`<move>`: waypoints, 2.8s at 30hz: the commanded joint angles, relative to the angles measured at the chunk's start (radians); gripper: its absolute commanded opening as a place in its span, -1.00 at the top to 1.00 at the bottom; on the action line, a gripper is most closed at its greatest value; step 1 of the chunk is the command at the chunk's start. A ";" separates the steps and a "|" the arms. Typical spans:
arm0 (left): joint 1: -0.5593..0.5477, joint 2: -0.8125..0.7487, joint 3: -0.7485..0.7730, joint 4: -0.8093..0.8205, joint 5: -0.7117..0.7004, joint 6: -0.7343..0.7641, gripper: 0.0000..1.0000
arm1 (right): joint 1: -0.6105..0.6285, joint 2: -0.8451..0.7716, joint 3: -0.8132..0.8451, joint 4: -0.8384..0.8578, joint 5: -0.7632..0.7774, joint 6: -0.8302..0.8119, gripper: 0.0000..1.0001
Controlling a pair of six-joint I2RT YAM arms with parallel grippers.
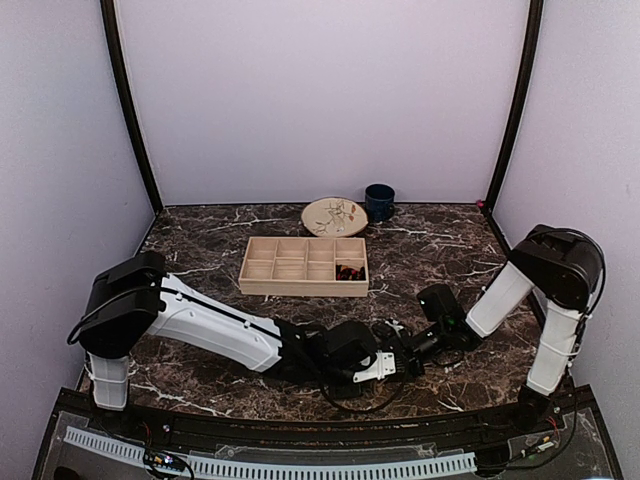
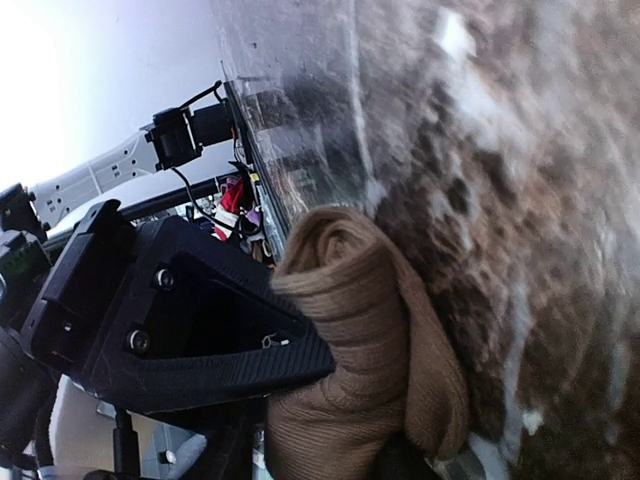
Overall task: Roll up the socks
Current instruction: Roll the sock at the center of the board, then pick up the sock from the center of the board.
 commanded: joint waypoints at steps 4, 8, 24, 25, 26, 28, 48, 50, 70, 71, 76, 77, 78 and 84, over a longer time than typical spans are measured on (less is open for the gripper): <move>-0.007 0.144 0.053 -0.064 0.201 -0.055 0.52 | 0.014 -0.024 -0.011 -0.325 0.210 -0.110 -1.00; -0.008 0.159 0.075 -0.084 0.218 -0.081 0.54 | 0.009 -0.065 0.001 -0.400 0.254 -0.151 -1.00; -0.002 0.112 -0.009 -0.103 0.216 -0.179 0.61 | -0.070 -0.120 -0.029 -0.552 0.388 -0.241 -1.00; 0.000 0.102 -0.017 -0.100 0.212 -0.187 0.61 | -0.075 -0.125 -0.029 -0.567 0.404 -0.248 -1.00; 0.004 0.095 -0.024 -0.098 0.207 -0.194 0.61 | -0.082 -0.130 -0.029 -0.579 0.411 -0.254 -1.00; 0.010 0.083 -0.040 -0.097 0.198 -0.205 0.62 | -0.095 -0.141 -0.031 -0.599 0.426 -0.265 -1.00; 0.075 -0.076 -0.183 -0.151 0.191 -0.253 0.64 | -0.141 -0.328 0.012 -0.880 0.726 -0.380 -1.00; 0.090 -0.086 -0.177 -0.178 0.199 -0.255 0.64 | -0.141 -0.368 0.009 -0.881 0.757 -0.372 -1.00; 0.208 -0.207 -0.061 -0.352 0.044 -0.282 0.67 | -0.131 -0.429 0.059 -0.819 0.850 -0.403 -1.00; 0.213 -0.211 -0.051 -0.357 0.032 -0.283 0.67 | -0.129 -0.425 0.064 -0.817 0.851 -0.406 -1.00; 0.247 -0.218 0.002 -0.378 -0.028 -0.287 0.89 | -0.127 -0.414 0.083 -0.805 0.856 -0.419 -1.00; 0.250 -0.217 0.012 -0.381 -0.043 -0.283 0.92 | -0.127 -0.413 0.087 -0.804 0.857 -0.420 -1.00; 0.255 -0.214 0.028 -0.391 -0.055 -0.280 0.95 | -0.128 -0.413 0.090 -0.800 0.857 -0.418 -1.00; 0.311 -0.184 0.137 -0.466 -0.112 -0.247 1.00 | -0.119 -0.395 0.123 -0.785 0.859 -0.416 -1.00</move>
